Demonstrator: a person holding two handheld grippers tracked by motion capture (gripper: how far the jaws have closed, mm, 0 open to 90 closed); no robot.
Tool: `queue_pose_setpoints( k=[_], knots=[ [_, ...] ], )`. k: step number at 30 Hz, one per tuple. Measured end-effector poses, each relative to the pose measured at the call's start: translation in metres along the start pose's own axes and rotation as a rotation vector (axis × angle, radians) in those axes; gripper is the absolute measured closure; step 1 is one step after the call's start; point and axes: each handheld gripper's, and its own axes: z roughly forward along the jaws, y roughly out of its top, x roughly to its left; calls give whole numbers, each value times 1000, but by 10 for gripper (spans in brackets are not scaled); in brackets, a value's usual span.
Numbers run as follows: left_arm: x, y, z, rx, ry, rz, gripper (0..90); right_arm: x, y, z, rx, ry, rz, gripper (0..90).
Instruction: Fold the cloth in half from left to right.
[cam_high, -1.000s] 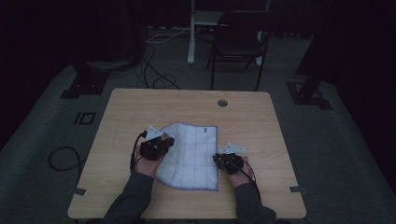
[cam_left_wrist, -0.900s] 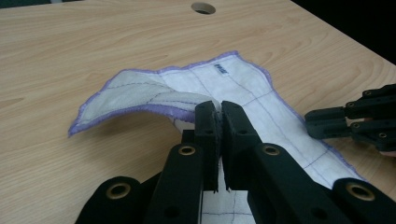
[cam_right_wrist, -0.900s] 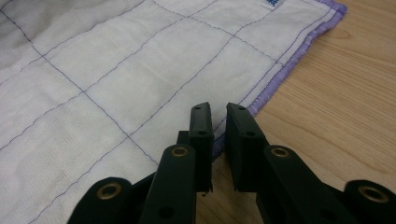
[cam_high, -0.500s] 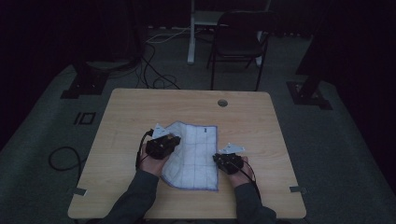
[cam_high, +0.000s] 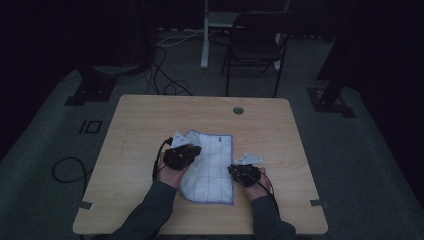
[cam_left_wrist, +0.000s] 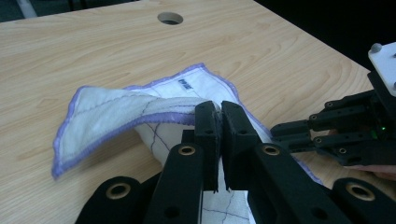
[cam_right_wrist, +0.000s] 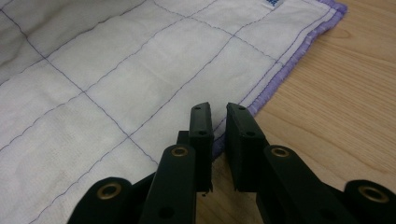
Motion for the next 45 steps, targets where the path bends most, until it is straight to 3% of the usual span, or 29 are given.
queue_pose_setpoints(
  k=[17, 31, 39, 45],
  knots=[
    [-10, 1, 17, 23, -28, 15, 864, 0, 0, 0, 1, 1, 2, 816],
    [-26, 0, 44, 72, -62, 38, 864, -1, 0, 0, 1, 3, 4, 804],
    [-29, -2, 58, 102, -71, 42, 864, -2, 0, -4, -10, -26, 13, 748],
    [-31, -9, 77, 139, -76, 29, 865, -8, 0, -8, -35, -56, 46, 739]
  ],
)
